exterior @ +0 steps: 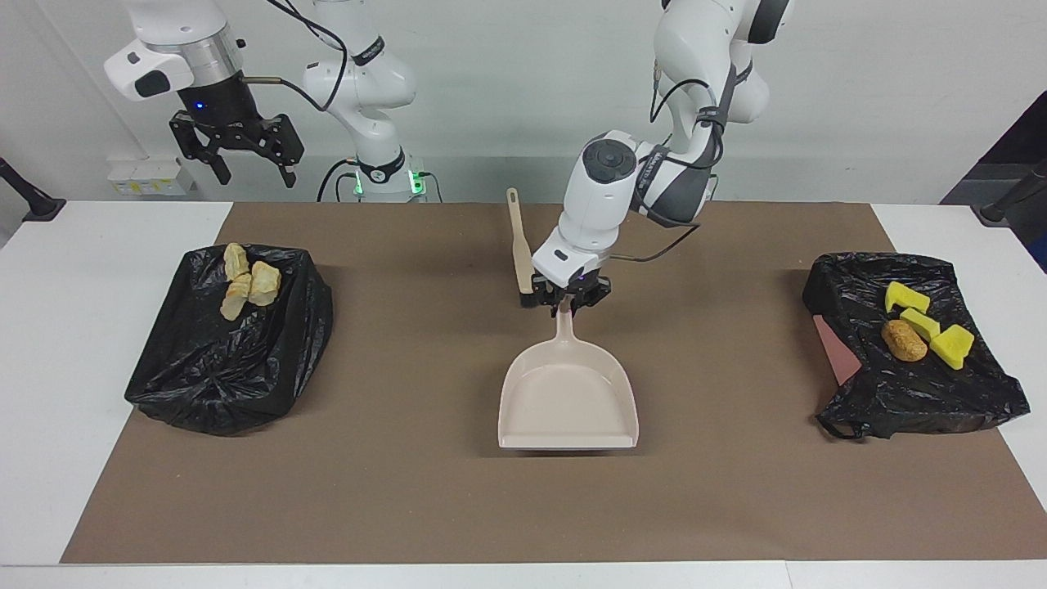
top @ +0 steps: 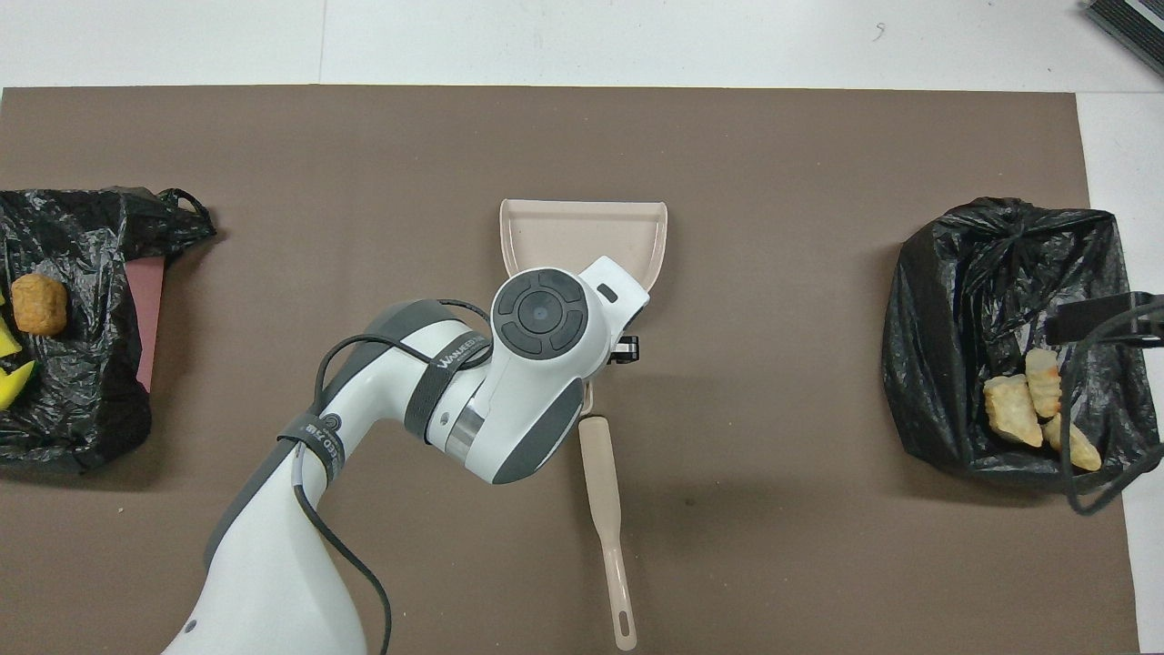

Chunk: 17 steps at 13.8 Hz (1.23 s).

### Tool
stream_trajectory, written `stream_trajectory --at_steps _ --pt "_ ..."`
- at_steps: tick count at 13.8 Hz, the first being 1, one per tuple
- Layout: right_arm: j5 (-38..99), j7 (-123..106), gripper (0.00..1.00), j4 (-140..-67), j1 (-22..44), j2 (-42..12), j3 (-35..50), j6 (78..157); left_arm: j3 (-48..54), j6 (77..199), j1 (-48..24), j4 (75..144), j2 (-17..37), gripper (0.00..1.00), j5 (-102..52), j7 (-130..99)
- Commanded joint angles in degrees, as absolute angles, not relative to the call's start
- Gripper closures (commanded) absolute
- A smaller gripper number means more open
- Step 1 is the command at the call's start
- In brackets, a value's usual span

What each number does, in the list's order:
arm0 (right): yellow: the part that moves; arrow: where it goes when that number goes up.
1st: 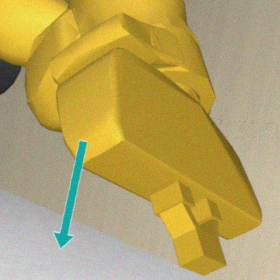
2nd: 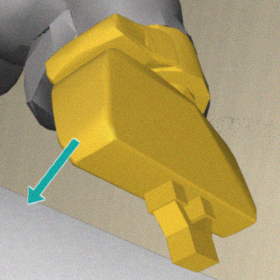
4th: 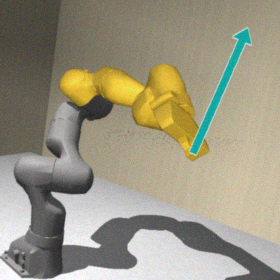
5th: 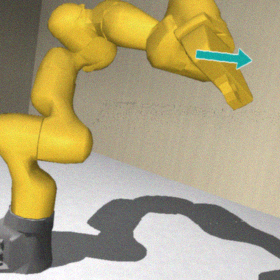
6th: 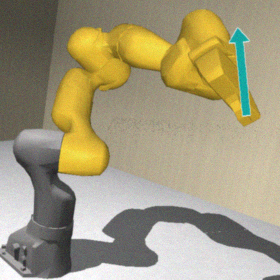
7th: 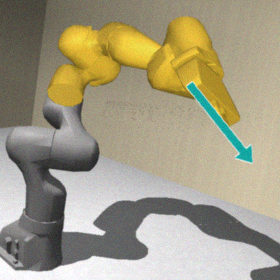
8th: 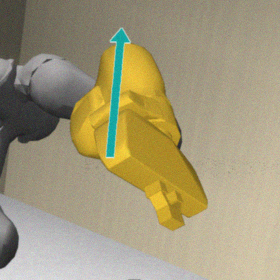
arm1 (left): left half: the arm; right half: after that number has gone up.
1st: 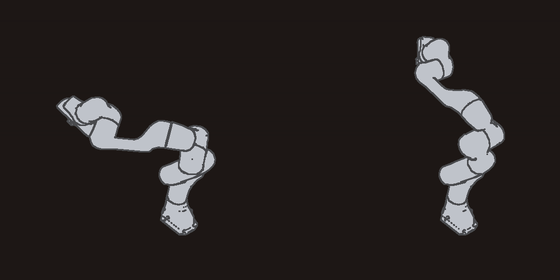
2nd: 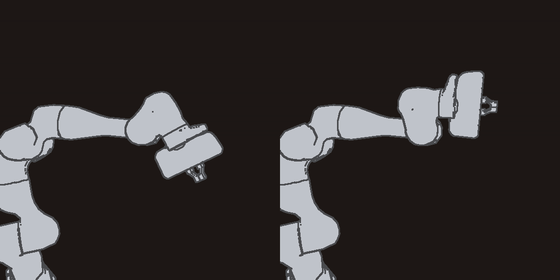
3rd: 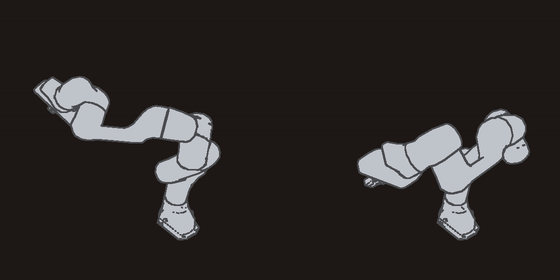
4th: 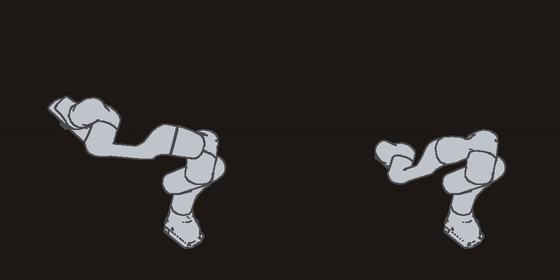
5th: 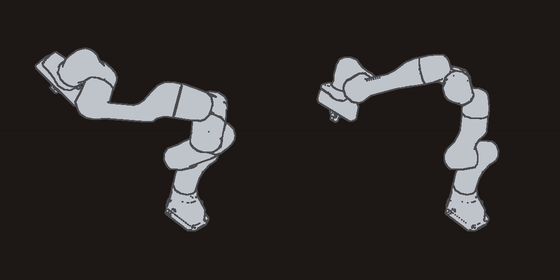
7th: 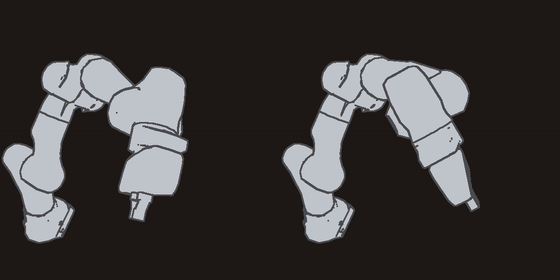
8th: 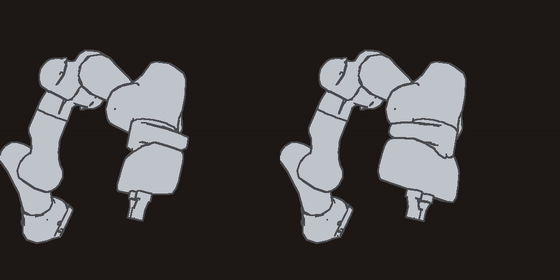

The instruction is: Sweep and dump trash in bin

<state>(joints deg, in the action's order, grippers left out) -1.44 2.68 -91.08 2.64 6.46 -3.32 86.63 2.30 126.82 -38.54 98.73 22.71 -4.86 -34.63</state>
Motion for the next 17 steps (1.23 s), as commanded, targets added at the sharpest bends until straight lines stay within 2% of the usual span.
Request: stream_trajectory --at_steps 1,5,10,15,17 --pt "-0.5 1.1 0.00 -92.6 1.9 7.9 -3.3 86.8 0.8 123.5 -38.2 98.8 19.0 0.00 -4.9 -35.2" --pt "-0.5 1.1 0.00 -92.6 2.0 7.9 -3.2 86.8 0.6 119.3 -32.2 98.0 14.5 0.00 -4.8 -33.6" --pt "-0.5 1.1 0.00 -92.6 2.0 7.9 -3.3 86.7 0.6 113.8 -21.8 96.4 10.5 0.00 -5.4 -19.6" --pt "-0.4 1.1 0.00 -92.6 1.9 7.9 -3.2 86.8 0.3 103.4 -12.5 91.9 9.8 0.00 -5.5 -4.6" --pt "-0.5 1.1 0.00 -92.6 2.0 7.9 -3.3 86.7 0.1 101.8 -10.0 92.0 7.3 0.00 -5.2 -0.1"
